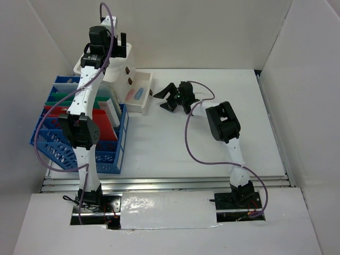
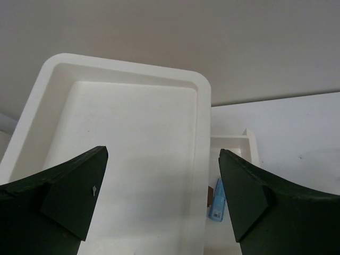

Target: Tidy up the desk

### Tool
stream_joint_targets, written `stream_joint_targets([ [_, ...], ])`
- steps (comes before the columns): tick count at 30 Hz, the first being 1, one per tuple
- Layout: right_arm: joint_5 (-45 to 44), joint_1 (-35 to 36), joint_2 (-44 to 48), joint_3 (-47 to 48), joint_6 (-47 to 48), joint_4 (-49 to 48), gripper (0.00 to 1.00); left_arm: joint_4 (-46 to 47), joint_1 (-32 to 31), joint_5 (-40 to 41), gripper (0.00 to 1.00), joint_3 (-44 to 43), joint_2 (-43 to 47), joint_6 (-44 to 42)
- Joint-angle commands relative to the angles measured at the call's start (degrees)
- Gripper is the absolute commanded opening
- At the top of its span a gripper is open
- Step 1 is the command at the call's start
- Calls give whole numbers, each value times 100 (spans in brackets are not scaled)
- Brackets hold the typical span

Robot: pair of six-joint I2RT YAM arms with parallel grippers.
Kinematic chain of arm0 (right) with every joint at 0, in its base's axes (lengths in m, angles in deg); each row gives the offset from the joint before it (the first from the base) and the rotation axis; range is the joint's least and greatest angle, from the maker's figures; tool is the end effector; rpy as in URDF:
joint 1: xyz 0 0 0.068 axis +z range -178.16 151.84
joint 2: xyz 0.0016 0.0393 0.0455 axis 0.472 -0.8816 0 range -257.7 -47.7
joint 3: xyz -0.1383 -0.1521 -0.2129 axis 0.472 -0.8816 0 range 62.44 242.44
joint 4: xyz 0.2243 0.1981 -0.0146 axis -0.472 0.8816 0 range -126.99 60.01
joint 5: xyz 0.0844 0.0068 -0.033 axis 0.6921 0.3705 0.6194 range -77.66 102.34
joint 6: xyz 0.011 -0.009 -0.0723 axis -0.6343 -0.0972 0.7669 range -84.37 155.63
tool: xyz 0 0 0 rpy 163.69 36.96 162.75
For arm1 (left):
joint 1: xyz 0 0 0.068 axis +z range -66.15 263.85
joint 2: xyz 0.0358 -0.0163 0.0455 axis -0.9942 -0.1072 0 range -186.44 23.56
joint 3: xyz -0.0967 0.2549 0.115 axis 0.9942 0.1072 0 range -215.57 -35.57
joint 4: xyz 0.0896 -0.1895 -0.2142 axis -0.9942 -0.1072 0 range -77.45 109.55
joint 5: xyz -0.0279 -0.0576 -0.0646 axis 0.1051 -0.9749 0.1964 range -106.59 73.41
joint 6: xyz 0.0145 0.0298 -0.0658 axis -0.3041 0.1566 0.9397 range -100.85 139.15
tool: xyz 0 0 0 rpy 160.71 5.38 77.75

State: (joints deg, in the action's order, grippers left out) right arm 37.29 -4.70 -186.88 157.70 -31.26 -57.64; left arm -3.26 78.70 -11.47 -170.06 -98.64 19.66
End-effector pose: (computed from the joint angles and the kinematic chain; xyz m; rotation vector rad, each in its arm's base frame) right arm 0.5439 0.2644 0.0956 0.5208 2.1817 1.3828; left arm 0.5707 -0.0460 0.4519 0.0057 1.7535 0.0063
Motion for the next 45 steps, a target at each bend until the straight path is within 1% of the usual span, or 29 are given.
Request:
stream_joint_targets([
  [1, 256, -26, 242, -43, 177, -124, 86, -179, -74, -82, 99, -217, -199, 239],
  [3, 239, -26, 250, 1, 220, -115, 86, -329, -74, -117, 99, -191, -270, 239],
  [8, 194, -43, 224, 168, 273, -10, 86, -514, -74, 181, 99, 125, -226, 326],
  [13, 212, -35, 233, 256, 326, 16, 86, -839, -74, 217, 100, 134, -305, 327],
  [17, 300, -44, 49, 729, 440, 201, 86, -1085, -74, -133, 99, 117, -314, 344],
  [19, 422, -35, -127, 835, 344, -17, 87, -1225, -74, -309, 100, 143, -305, 362],
  [21, 449, -35, -285, 1072, 308, -10, 87, -1296, -74, -712, 99, 195, -288, 371],
  [24, 406, -35, -321, 1161, 256, 61, 87, -1428, -135, -864, 96, 170, -375, 362],
  [25, 397, -44, -303, 1118, 212, -53, 87, -1480, -205, -882, 88, 135, -402, 336],
  [30, 397, -35, -233, 968, 247, -89, 87, -1525, -417, -698, 81, 152, -516, 265],
  [31, 397, -44, -233, 950, 264, -89, 87, -1525, -452, -645, 76, 161, -516, 274],
  [33, 405, -44, -277, 959, 273, -71, 87, -1507, -478, -636, 70, 169, -490, 317],
  [34, 405, -44, -294, 976, 273, -54, 87, -1499, -496, -670, 64, 187, -464, 344],
  [35, 414, -44, -355, 994, 265, -45, 87, -1490, -505, -714, 60, 196, -446, 362],
  [37, 432, -35, -426, 1064, 195, -36, 87, -1464, -566, -715, 54, 231, -411, 379],
  [39, 458, -35, -532, 1178, 159, -19, 87, -1446, -575, -688, 51, 257, -367, 388],
  [40, 458, -35, -558, 1214, 124, -1, 87, -1446, -566, -688, 44, 292, -358, 388],
  [45, 441, 18, -681, 1433, 89, 131, 87, -1490, -575, -566, 32, 257, -428, 397],
])
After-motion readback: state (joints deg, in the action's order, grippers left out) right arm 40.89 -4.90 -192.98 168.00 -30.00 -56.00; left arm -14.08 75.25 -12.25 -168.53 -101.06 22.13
